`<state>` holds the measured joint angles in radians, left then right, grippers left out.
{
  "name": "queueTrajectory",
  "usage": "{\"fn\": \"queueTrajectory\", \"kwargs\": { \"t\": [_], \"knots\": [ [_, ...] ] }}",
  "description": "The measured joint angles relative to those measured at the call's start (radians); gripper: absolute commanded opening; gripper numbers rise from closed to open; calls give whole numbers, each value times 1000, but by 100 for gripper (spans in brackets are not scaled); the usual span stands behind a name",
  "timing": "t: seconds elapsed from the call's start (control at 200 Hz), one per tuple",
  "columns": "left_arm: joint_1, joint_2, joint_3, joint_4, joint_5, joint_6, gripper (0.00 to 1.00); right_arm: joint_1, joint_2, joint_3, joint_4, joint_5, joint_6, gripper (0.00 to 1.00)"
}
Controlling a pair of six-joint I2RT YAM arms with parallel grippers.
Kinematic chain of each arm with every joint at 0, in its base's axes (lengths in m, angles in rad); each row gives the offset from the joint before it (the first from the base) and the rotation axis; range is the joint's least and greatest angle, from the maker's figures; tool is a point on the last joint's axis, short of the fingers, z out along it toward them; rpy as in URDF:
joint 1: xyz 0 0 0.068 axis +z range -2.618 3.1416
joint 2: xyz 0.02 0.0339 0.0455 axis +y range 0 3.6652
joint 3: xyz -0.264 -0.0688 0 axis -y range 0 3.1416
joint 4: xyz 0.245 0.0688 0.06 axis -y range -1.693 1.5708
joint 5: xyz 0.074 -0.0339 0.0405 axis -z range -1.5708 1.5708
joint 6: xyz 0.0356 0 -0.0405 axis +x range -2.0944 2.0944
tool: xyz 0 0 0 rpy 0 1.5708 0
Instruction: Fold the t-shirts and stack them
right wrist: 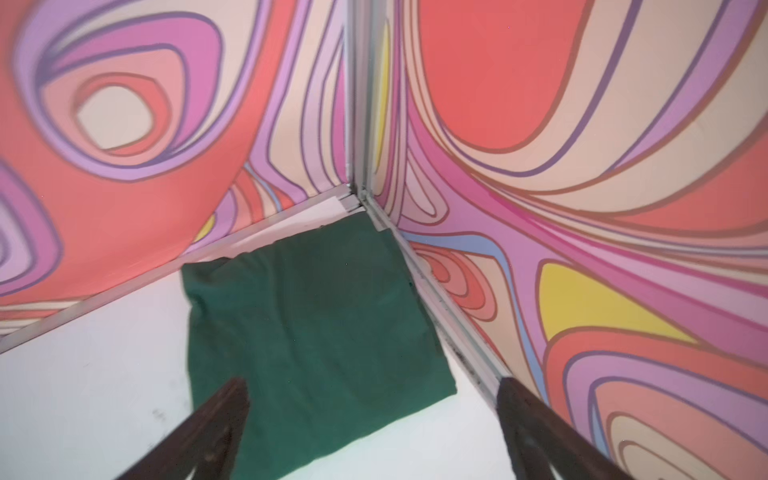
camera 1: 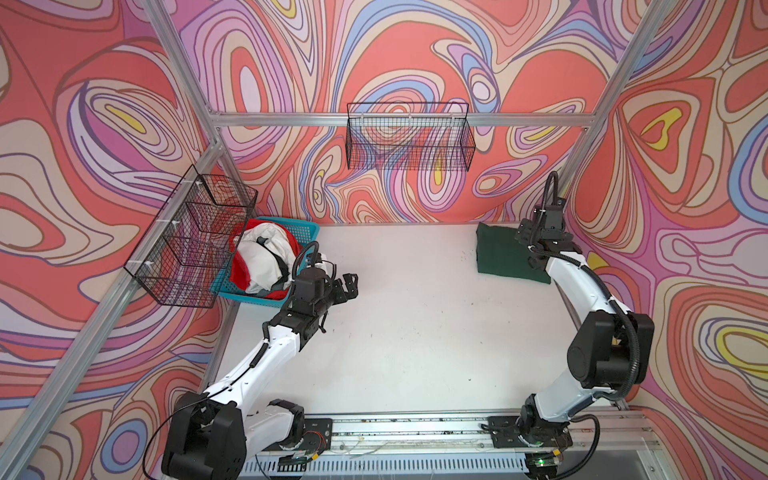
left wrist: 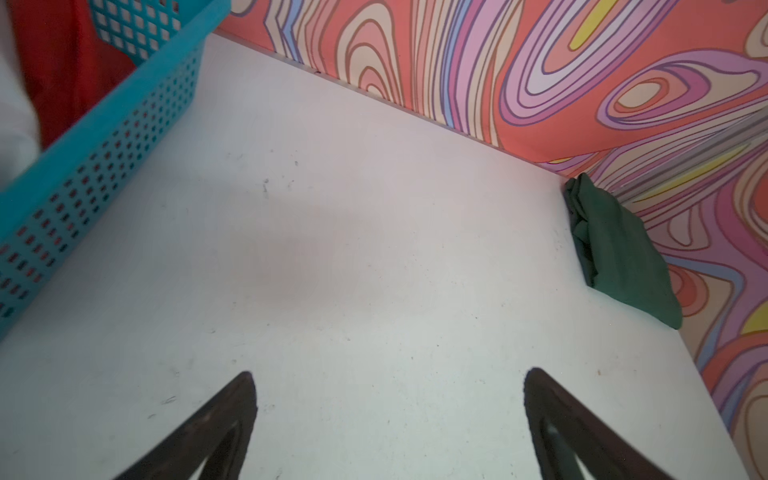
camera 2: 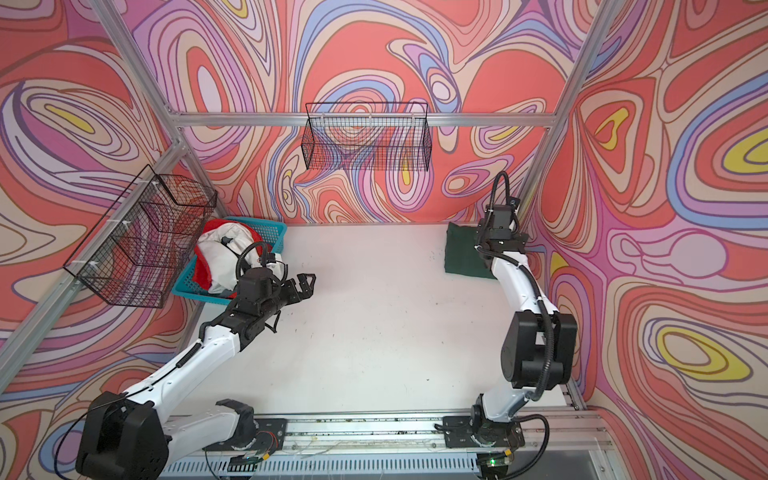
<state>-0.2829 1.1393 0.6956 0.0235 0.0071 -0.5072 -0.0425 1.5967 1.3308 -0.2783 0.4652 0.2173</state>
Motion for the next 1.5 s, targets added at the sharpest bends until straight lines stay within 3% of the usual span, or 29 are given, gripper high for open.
{"fn": "queueTrajectory", "kwargs": {
  "t": [0.321, 0.456, 0.661, 0.791, 0.972, 1.117, 1.337, 1.502],
  "knots": [
    [0, -51, -144, 83, -432, 144, 100, 167, -439, -732, 467, 3, 57, 98],
    [0, -37, -244, 179, -541, 218, 100, 167, -418, -889, 627, 10, 36, 98],
    [0, 77, -298, 432, -636, 339, 100, 168, -323, -950, 831, 19, 15, 98],
    [2, 193, -370, 593, -655, 410, 100, 168, -248, -951, 903, 20, 11, 98],
    [2, 315, -336, 710, -654, 516, 100, 168, -190, -1024, 1083, 23, 12, 98],
    [11, 400, -351, 911, -634, 588, 100, 168, -143, -1035, 1159, 20, 5, 98],
    [46, 399, -353, 929, -582, 593, 100, 168, -120, -1030, 1244, 21, -51, 98],
    [78, 399, -286, 834, -533, 571, 100, 168, -76, -1102, 1458, 21, -110, 98]
  ]
}}
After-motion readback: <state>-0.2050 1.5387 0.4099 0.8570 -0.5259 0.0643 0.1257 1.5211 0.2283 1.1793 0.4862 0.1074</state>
